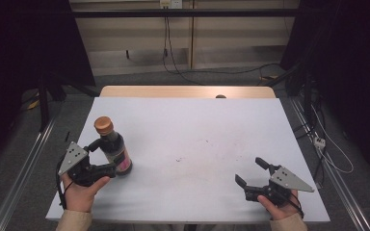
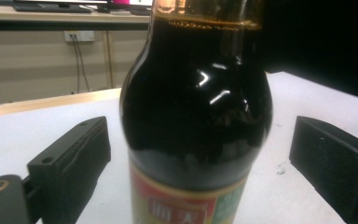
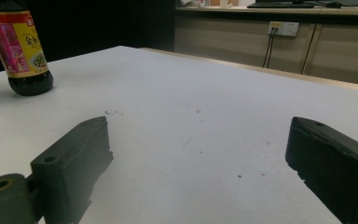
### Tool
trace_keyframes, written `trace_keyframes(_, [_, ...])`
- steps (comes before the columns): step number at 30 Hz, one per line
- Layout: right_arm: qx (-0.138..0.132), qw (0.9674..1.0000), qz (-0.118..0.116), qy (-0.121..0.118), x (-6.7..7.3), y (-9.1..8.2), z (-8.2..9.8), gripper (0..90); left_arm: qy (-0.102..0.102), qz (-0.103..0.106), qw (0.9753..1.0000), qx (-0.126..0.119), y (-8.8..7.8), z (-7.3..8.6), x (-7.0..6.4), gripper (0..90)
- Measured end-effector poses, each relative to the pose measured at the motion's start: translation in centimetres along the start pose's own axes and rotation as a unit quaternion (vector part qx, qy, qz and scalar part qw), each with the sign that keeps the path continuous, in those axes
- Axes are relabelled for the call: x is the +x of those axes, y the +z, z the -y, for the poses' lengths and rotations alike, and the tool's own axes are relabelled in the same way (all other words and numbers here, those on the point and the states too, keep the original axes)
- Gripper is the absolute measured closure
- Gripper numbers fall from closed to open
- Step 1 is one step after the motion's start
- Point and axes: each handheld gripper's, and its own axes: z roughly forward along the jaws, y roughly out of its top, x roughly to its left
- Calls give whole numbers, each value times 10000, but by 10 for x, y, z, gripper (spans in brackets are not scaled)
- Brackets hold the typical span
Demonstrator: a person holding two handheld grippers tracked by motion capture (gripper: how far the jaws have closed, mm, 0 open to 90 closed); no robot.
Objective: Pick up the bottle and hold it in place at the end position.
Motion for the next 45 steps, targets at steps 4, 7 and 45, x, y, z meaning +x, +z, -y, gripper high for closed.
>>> trace_keyframes(4, [12,10000,11,4,0,0,0,62,80,38,9999,145,10,0,1,73])
trace_keyframes(7, [22,10000,3,-2,0,-1,0,63,139,2,9998,135,16,0,1,98])
trace_keyframes(45, [-18,10000,17,30,-2,-2,0,67,335,203,9992,43,39,-17,-12,277])
